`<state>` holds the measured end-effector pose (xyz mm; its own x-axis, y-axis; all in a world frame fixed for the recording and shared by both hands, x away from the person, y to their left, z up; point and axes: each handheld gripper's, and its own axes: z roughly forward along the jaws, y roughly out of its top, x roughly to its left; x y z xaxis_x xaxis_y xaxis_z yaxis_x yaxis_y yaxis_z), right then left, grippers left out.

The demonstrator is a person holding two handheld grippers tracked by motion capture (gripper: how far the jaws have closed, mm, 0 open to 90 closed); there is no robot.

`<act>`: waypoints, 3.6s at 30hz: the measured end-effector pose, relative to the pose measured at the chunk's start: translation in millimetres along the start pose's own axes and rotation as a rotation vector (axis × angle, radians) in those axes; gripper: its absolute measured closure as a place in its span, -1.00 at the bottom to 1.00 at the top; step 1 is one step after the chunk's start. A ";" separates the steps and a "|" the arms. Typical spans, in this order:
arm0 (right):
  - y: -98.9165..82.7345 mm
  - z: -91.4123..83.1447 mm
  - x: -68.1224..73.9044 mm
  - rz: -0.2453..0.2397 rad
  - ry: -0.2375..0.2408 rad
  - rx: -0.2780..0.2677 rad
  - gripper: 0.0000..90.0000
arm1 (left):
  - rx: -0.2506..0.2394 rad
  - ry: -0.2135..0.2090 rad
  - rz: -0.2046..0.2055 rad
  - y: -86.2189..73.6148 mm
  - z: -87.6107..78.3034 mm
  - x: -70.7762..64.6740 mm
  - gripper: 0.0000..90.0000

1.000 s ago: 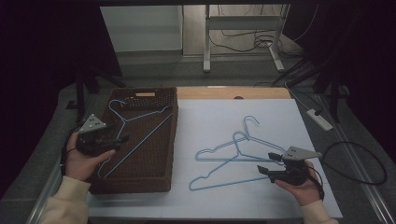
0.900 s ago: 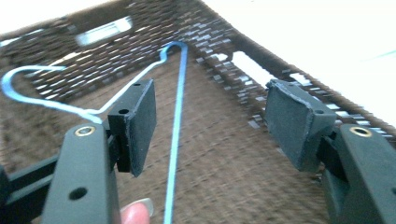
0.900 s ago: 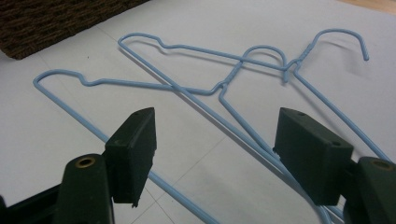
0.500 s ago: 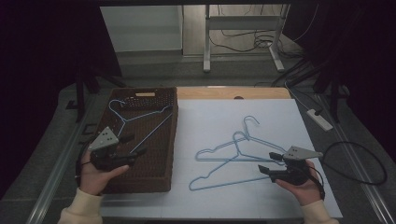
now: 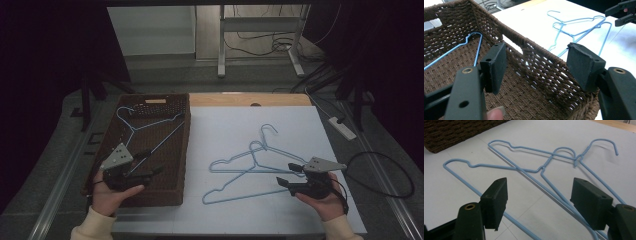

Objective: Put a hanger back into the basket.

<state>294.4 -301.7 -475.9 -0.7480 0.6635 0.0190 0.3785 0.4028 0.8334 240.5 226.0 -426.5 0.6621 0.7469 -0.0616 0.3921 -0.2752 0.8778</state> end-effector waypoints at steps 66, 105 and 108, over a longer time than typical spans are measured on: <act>45.6 17.3 -29.1 -0.043 -0.121 0.184 -0.28 | 0.011 -0.080 -0.007 -6.6 20.2 -20.7 -0.25; 74.0 134.2 -76.1 -0.342 -0.064 0.728 0.91 | 0.015 -0.100 0.007 -4.4 22.2 -25.0 -0.26; 75.0 130.4 -68.9 -0.377 -0.082 0.709 0.93 | 0.011 -0.099 0.006 -3.9 21.0 -25.1 -0.26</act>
<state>445.5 -234.9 -486.7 -0.8623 0.4363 -0.2570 0.3854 0.8947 0.2260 235.7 195.6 -438.3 0.7242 0.6817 -0.1037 0.3946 -0.2863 0.8731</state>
